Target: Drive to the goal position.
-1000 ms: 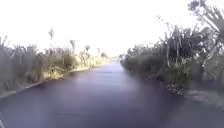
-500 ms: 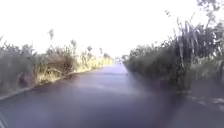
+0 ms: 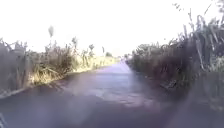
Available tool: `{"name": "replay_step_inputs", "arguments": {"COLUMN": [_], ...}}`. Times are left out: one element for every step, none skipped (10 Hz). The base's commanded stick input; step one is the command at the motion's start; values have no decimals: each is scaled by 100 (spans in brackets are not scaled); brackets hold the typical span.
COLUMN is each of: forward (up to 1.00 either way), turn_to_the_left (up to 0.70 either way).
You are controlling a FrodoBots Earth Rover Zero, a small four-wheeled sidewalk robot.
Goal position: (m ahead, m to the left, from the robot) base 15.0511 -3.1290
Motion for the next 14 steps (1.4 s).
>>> {"name": "replay_step_inputs", "arguments": {"forward": [98,97,97,97,98,98,97,98,97,97,97,97,98,98], "turn_to_the_left": [0,0,0,0,0,0,0,0,0,0,0,-1,-6,-34]}}
